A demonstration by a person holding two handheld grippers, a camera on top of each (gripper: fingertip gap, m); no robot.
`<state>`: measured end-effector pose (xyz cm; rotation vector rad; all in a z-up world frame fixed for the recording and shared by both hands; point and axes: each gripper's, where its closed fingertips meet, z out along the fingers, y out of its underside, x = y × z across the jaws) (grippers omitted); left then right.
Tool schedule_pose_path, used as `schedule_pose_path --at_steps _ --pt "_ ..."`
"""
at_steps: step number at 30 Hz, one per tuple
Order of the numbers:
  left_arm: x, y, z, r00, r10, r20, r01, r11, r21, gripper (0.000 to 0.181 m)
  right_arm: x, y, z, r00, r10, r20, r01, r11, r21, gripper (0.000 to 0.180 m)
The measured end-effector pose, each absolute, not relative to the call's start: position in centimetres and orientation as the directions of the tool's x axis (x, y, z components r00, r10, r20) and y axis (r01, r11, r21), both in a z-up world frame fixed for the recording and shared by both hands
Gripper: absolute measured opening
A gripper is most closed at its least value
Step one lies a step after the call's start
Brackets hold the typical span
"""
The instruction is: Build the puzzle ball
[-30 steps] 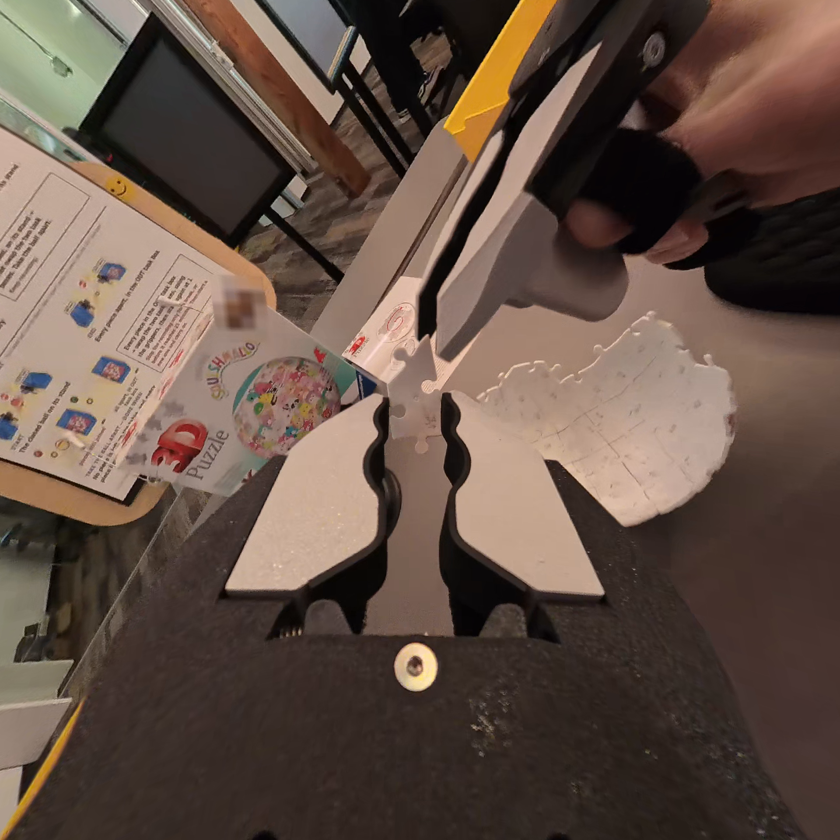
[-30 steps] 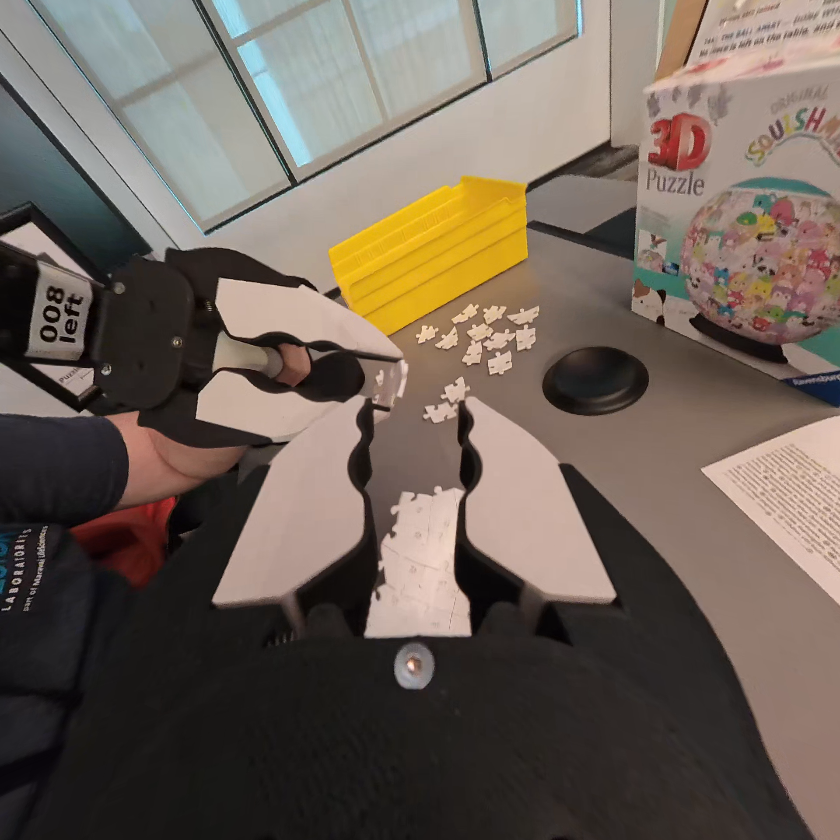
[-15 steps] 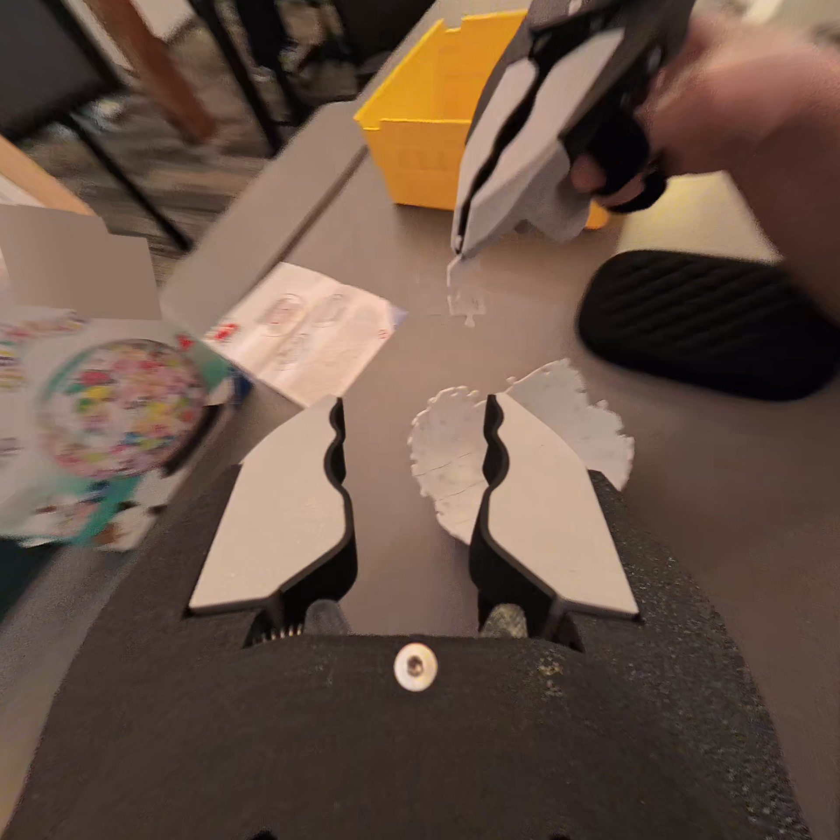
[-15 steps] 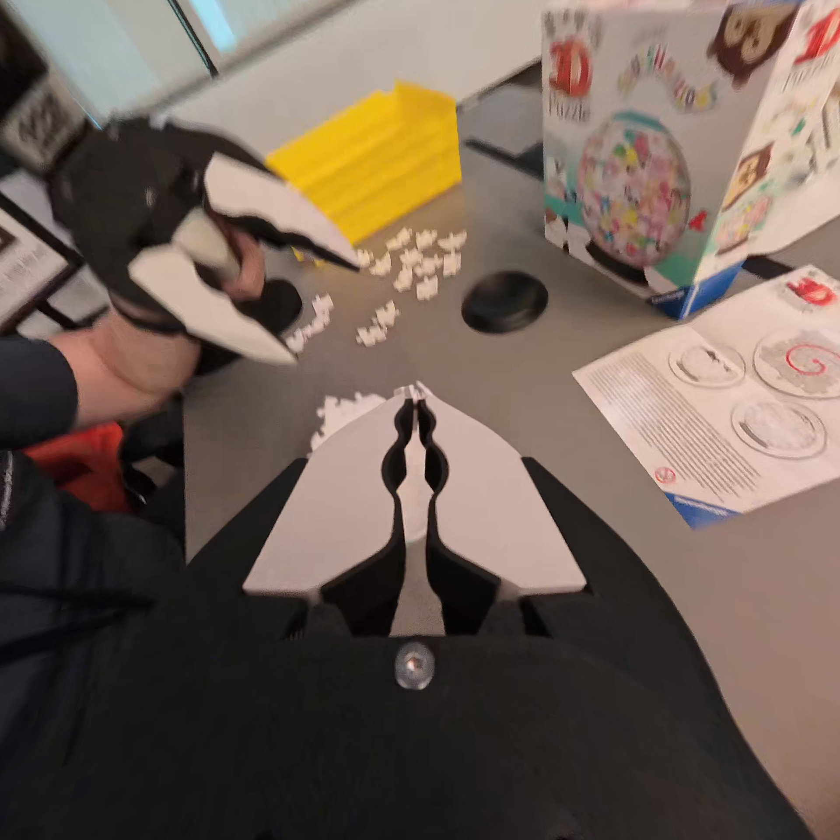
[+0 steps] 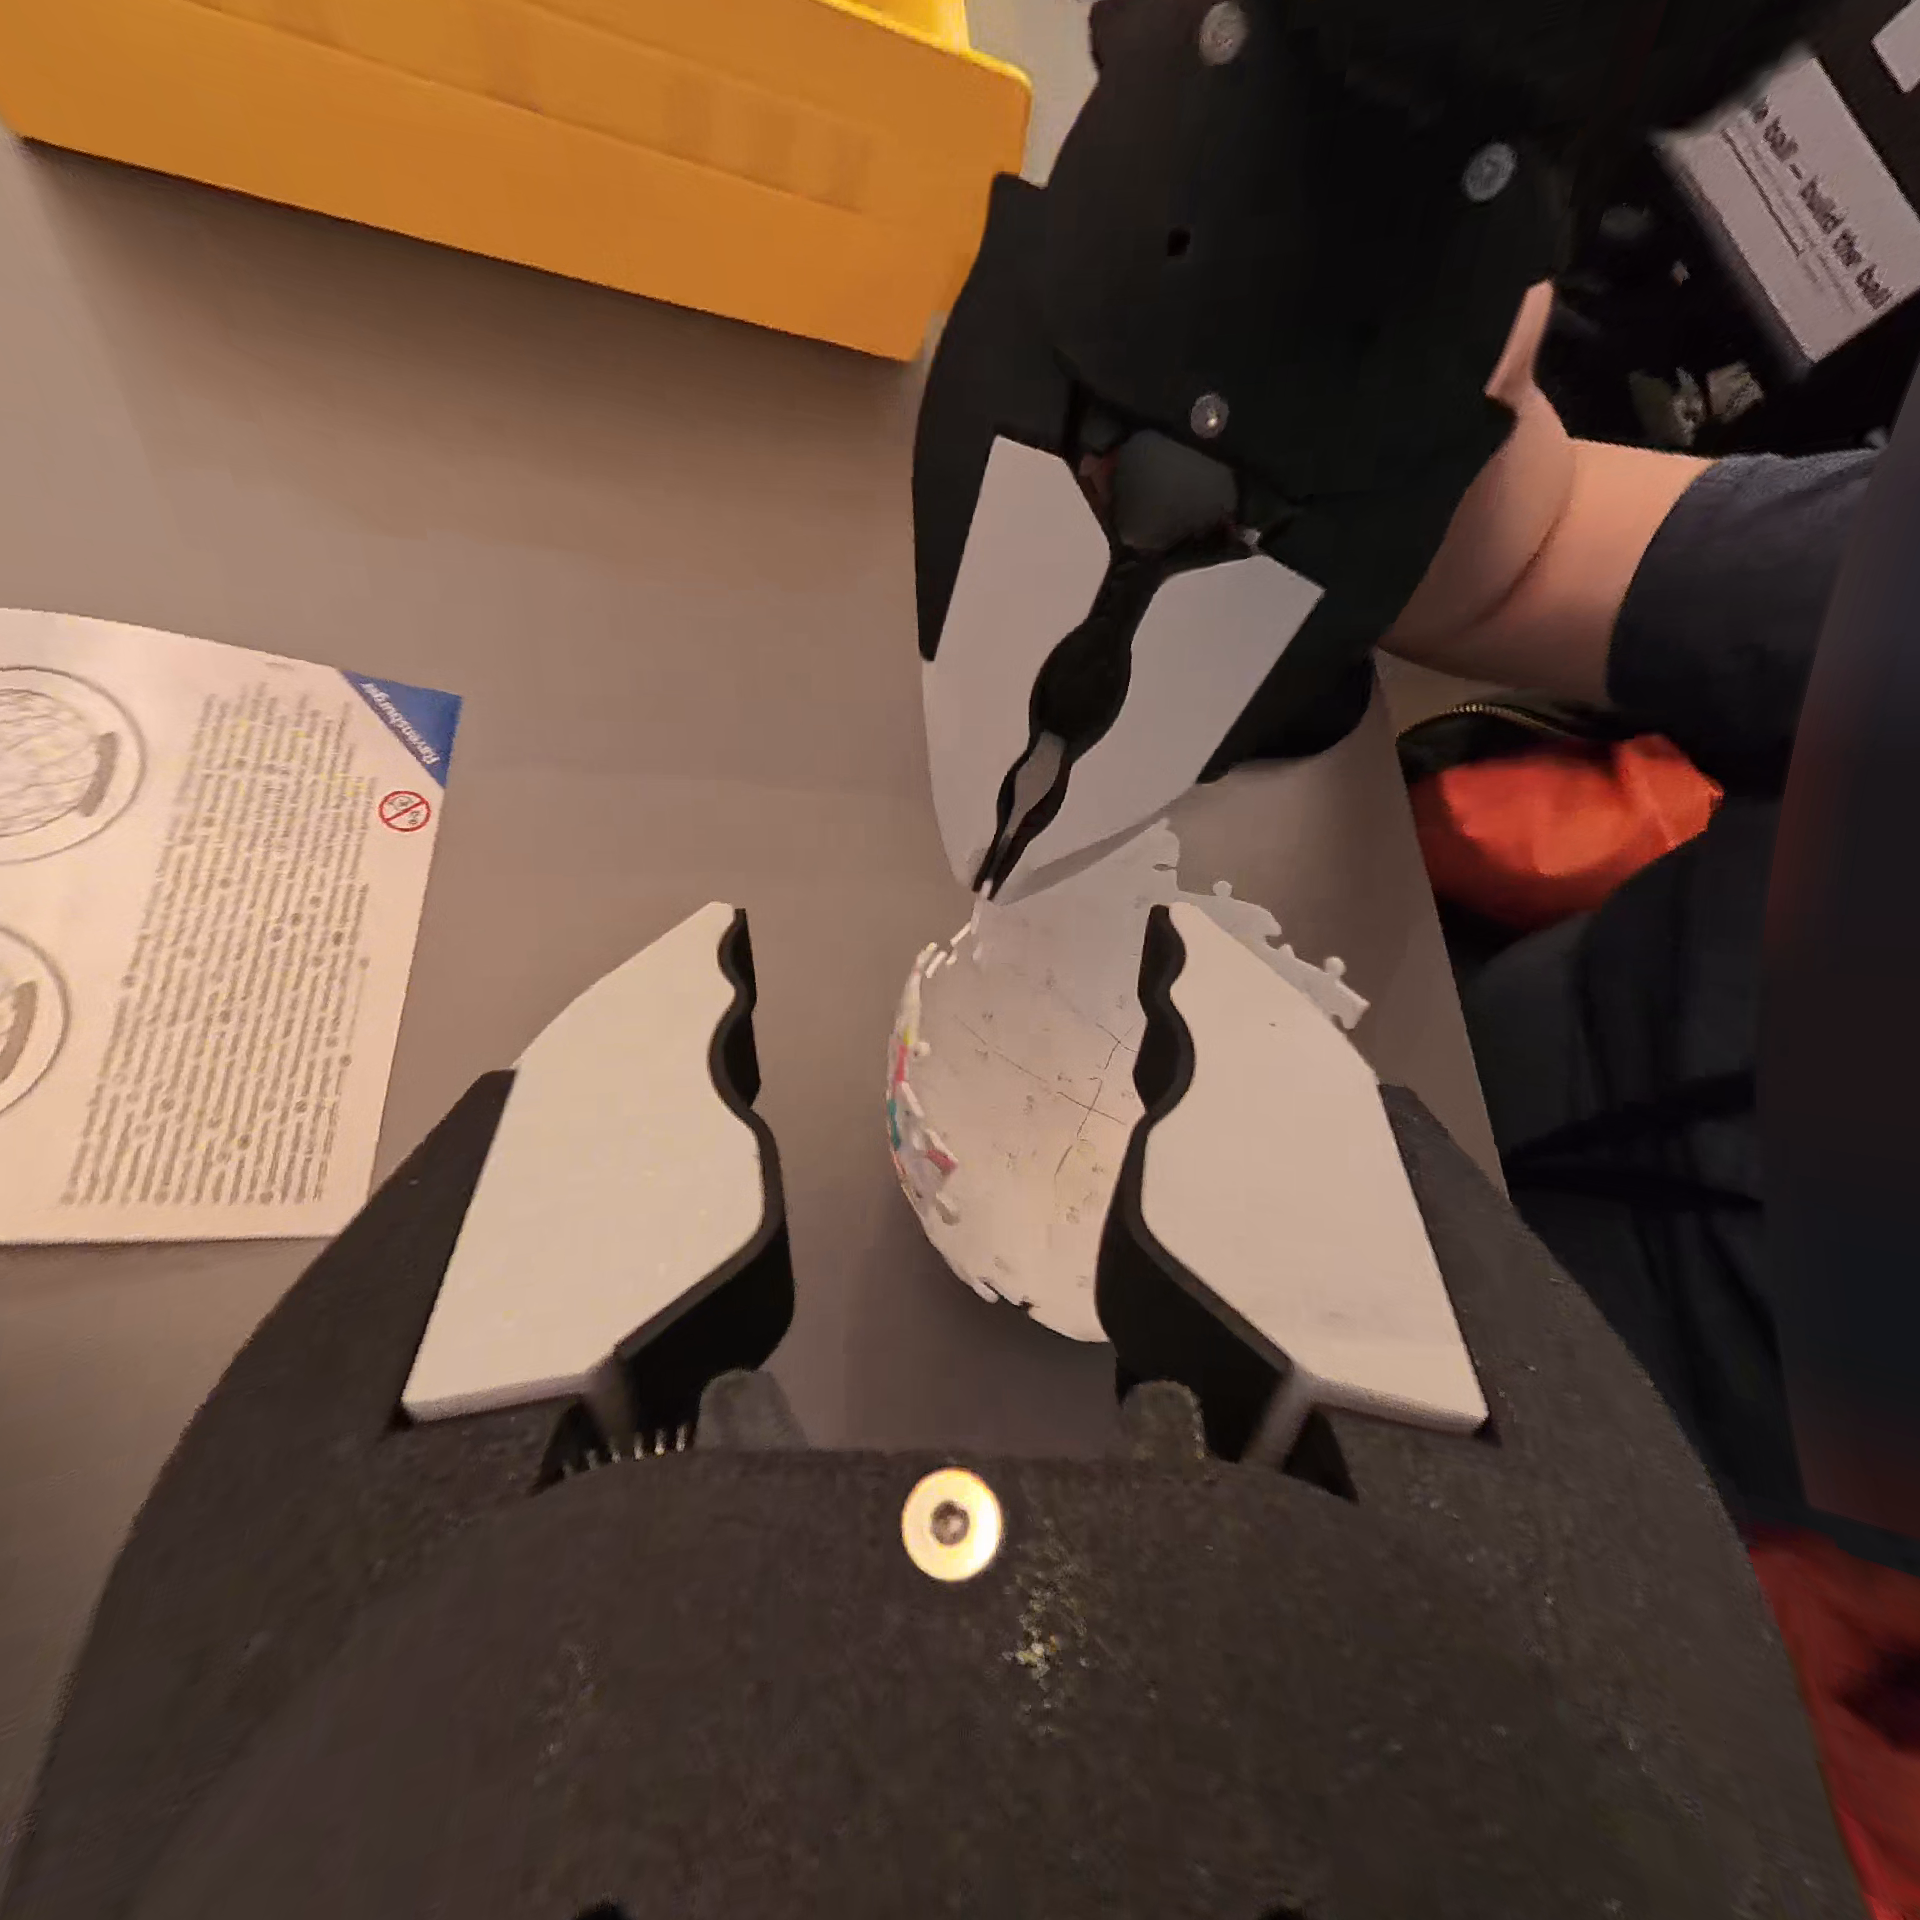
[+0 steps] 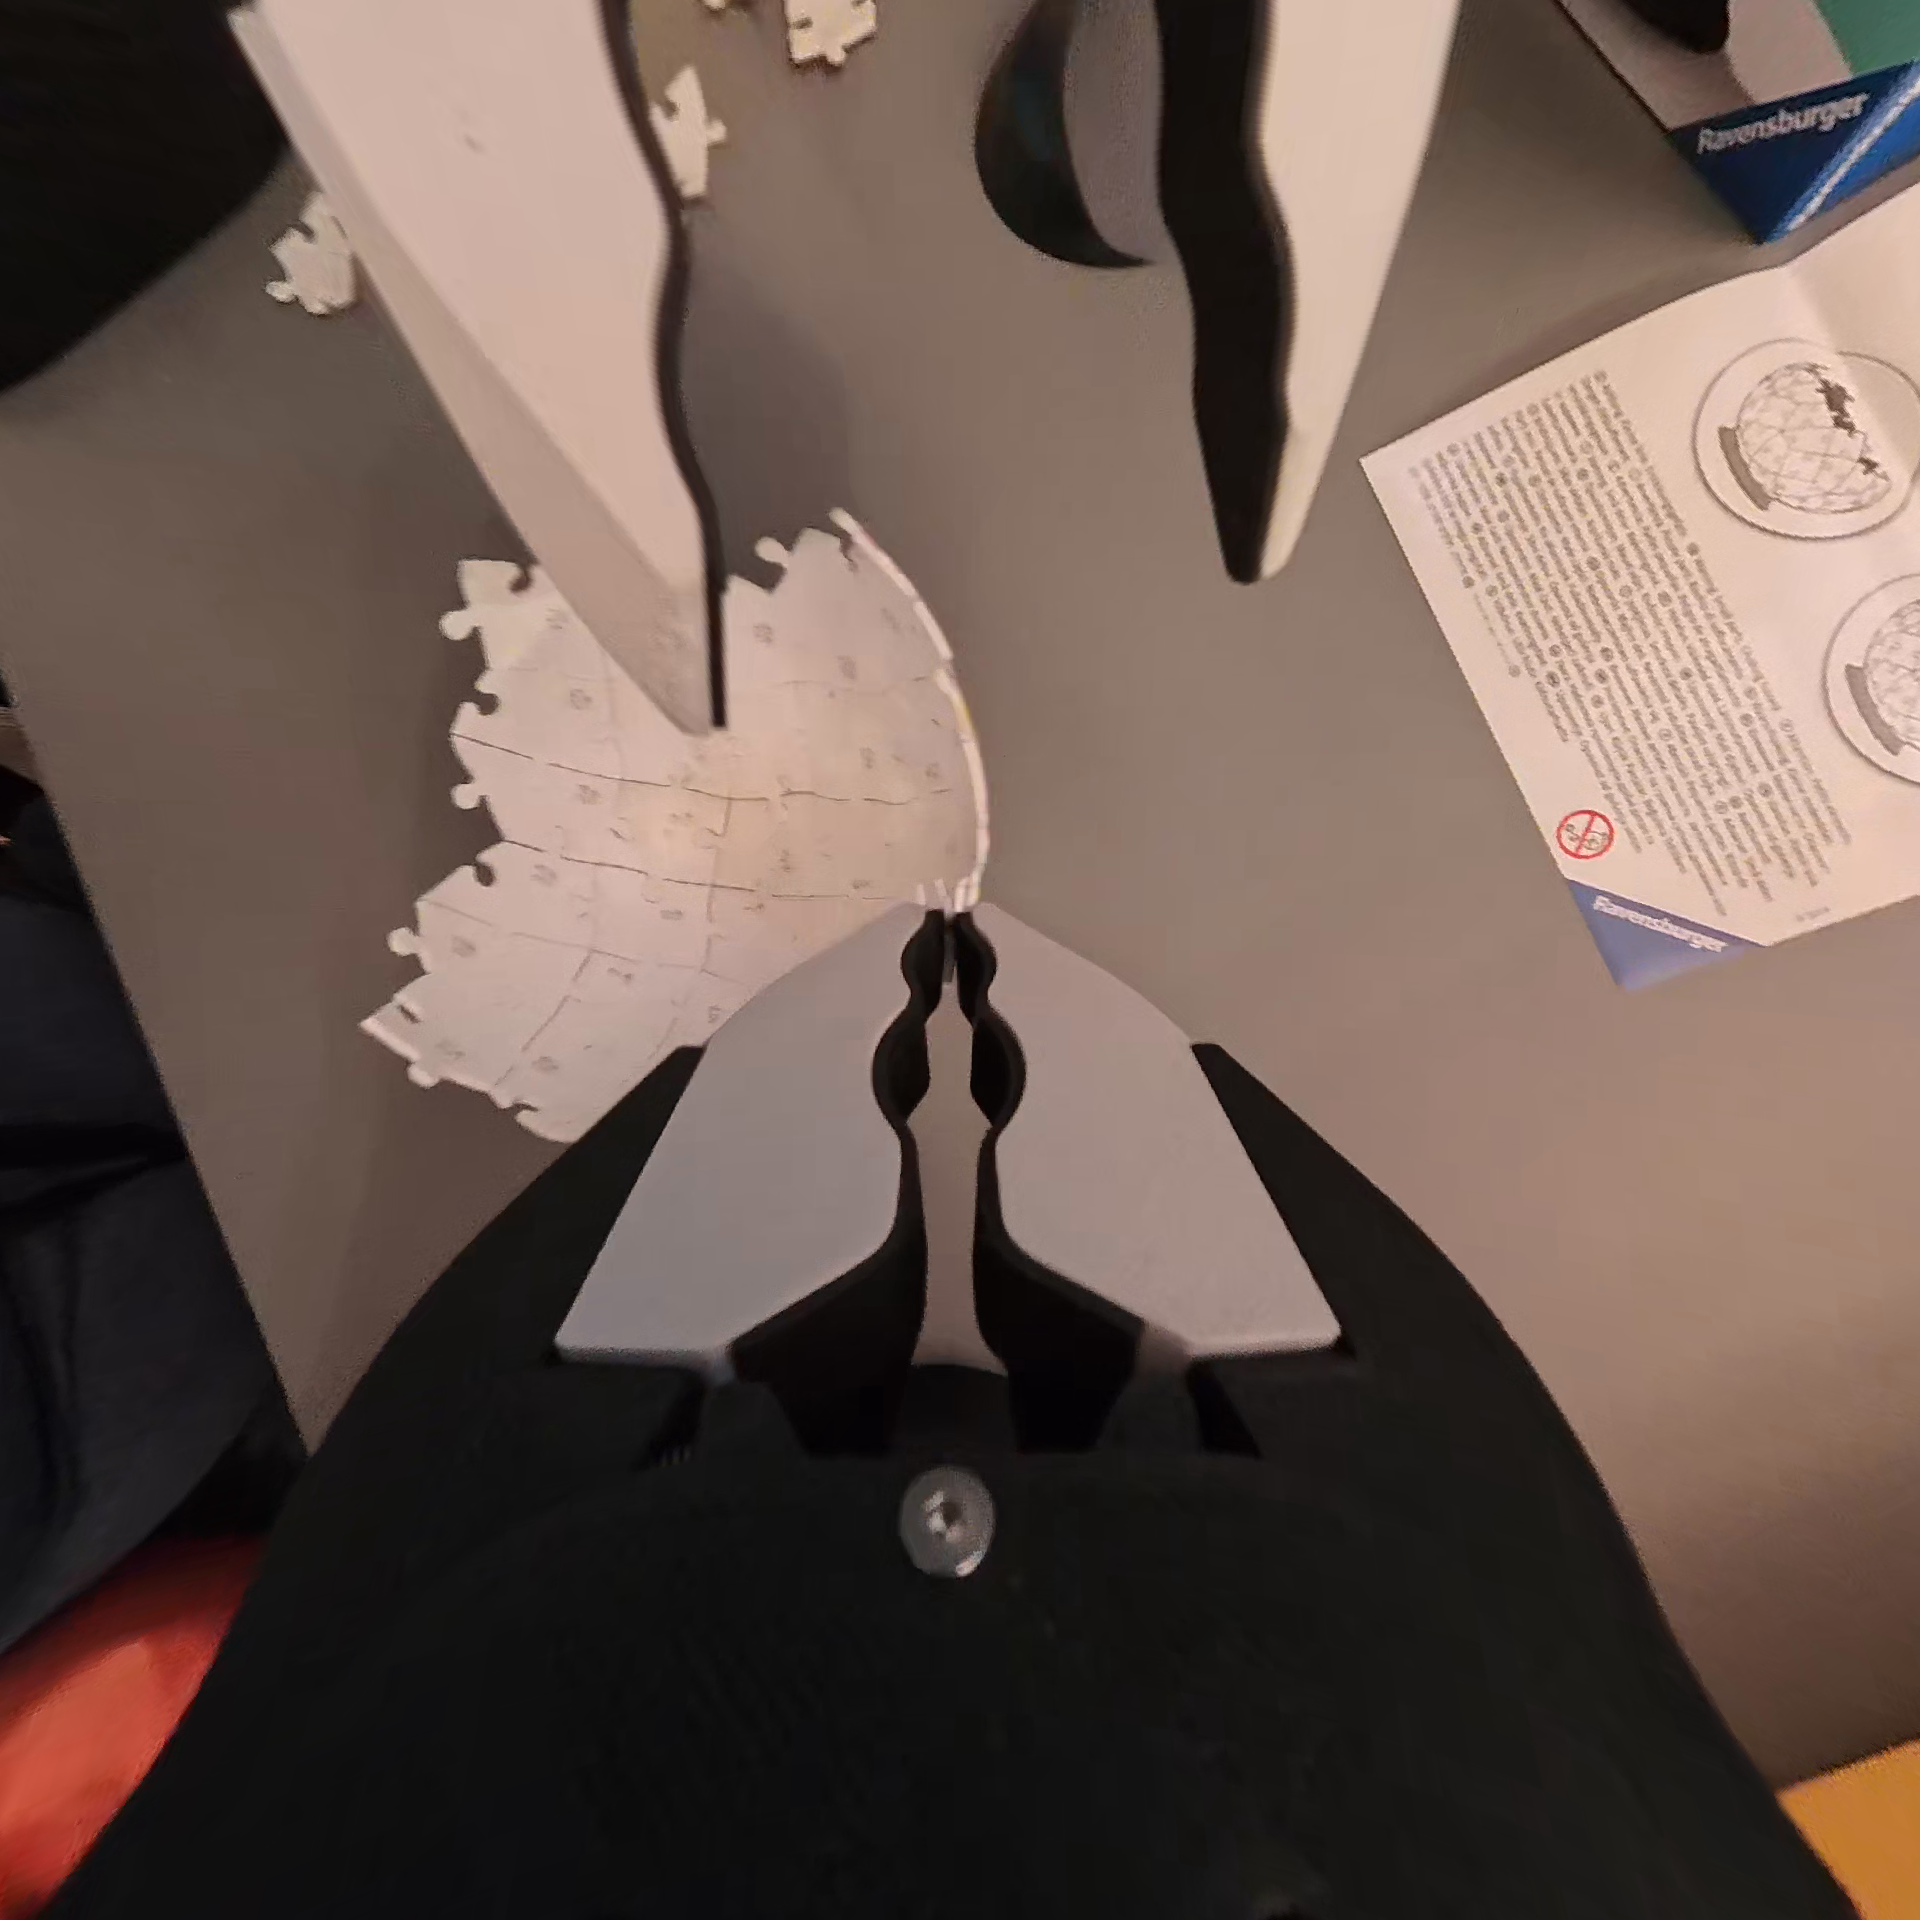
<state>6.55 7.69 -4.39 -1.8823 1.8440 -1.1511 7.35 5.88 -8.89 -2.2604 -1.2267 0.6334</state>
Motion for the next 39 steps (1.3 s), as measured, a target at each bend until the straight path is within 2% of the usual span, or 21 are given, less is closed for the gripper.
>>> schedule_pose_path --at_steps 10,13,24,30,36,39 --pt "7.6 7.7 -8.6 -0.263 -0.917 0.299 -0.812 0.043 -0.583 0.060 7.7 6.2 -9.7 0.521 0.836 -0.171 0.624 -0.510 -0.592 0.003" --pt "8.0 7.7 -9.5 -0.276 -0.914 0.298 -0.823 0.064 -0.565 0.055 7.7 6.3 -9.8 0.523 0.835 -0.173 0.624 -0.512 -0.590 0.003" --pt "8.1 7.5 -10.6 -0.321 -0.891 0.322 -0.854 0.126 -0.505 0.051 7.9 6.6 -10.5 0.522 0.832 -0.187 0.628 -0.523 -0.576 0.003" --pt "8.3 7.9 -9.5 -0.300 -0.892 0.338 -0.848 0.087 -0.522 0.052 7.9 6.5 -10.5 0.520 0.829 -0.207 0.622 -0.533 -0.573 0.003" --pt "7.9 9.5 -7.2 -0.229 -0.884 0.407 -0.793 -0.073 -0.604 0.054 8.0 6.7 -10.5 0.524 0.822 -0.223 0.608 -0.544 -0.577 0.003" --pt "6.8 10.0 -7.3 -0.195 -0.863 0.466 -0.783 -0.149 -0.604 0.058 8.0 6.7 -10.5 0.528 0.823 -0.210 0.615 -0.542 -0.573 0.003"
